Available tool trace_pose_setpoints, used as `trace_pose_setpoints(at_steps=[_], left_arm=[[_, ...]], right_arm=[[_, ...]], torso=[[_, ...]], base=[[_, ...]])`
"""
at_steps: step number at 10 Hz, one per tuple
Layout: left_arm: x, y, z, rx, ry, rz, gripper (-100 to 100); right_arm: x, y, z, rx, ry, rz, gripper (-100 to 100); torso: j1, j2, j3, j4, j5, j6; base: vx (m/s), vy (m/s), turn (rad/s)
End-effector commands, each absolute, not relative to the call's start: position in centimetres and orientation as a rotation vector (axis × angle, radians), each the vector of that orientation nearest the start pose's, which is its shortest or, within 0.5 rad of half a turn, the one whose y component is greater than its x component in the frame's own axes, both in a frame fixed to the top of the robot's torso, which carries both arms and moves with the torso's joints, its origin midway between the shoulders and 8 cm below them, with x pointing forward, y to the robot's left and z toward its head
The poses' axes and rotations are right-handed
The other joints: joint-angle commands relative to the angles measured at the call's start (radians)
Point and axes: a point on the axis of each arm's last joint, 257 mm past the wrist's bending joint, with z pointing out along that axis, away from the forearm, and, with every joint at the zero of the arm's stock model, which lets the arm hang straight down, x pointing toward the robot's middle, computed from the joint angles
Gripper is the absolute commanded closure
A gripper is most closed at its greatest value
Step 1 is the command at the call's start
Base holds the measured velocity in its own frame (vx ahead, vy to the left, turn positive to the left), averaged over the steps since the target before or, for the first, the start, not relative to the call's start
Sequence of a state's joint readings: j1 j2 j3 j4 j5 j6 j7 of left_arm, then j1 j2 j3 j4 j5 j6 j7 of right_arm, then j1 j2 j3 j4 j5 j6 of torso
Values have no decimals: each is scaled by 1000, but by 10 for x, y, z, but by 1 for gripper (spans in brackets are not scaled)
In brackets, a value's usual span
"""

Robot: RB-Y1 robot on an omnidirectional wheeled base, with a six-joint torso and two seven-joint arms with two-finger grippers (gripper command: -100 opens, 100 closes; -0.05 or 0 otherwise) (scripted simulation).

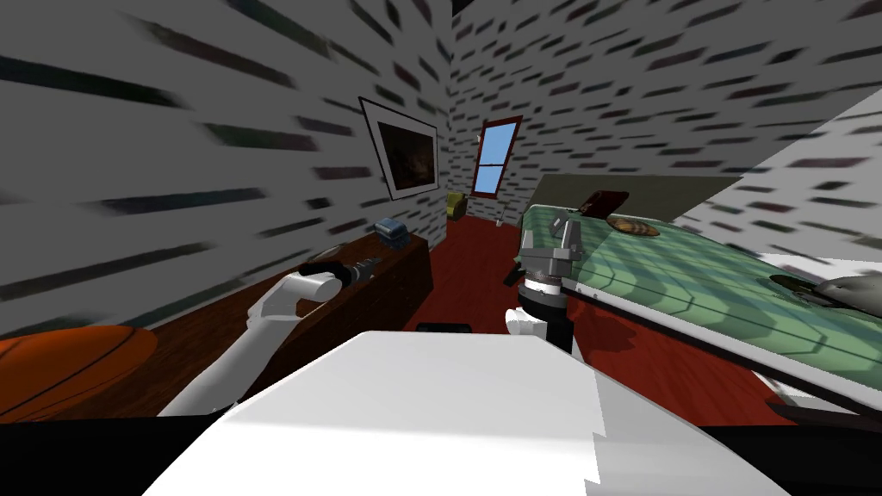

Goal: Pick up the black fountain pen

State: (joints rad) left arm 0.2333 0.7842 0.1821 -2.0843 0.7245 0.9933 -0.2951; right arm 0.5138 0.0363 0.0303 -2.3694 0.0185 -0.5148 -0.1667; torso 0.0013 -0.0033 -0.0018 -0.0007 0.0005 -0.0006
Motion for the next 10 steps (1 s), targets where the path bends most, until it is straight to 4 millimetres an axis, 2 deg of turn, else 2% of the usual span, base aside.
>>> trace_pose_setpoints(at_steps=[1, 2, 3, 5, 6, 7, 10], left_arm=[[411, 407, -243, -1254, 2067, -531, -100], [407, 408, -247, -1267, 2085, -514, -100], [403, 419, -251, -1289, 2108, -480, -100], [396, 421, -257, -1311, 2137, -451, -100], [389, 432, -262, -1340, 2166, -411, -100], [385, 433, -265, -1352, 2182, -394, -100], [368, 454, -274, -1419, 2241, -316, -100]], right_arm=[[322, -269, 62, 656, 485, 1490, 0], [322, -269, 62, 656, 485, 1490, 0], [322, -269, 62, 656, 485, 1490, 0], [322, -269, 62, 656, 485, 1490, 0], [322, -269, 62, 656, 485, 1490, 0], [322, -269, 62, 656, 485, 1490, 0], [322, -269, 62, 656, 485, 1490, 0]], torso=[[0, 0, 0, 0, 0, 0], [0, -2, -1, 0, 0, 0], [1, -2, -1, 0, 0, 0], [1, -2, -1, -1, 0, 0], [0, 0, 0, 0, 0, 0], [1, -1, -1, 0, 0, 1], [1, -3, -2, -1, 0, 0]], base=[[68, 19, -112], [69, 28, -82], [83, 34, -144], [51, 27, -37], [61, 29, -140], [79, 33, -80], [90, 39, -97]])
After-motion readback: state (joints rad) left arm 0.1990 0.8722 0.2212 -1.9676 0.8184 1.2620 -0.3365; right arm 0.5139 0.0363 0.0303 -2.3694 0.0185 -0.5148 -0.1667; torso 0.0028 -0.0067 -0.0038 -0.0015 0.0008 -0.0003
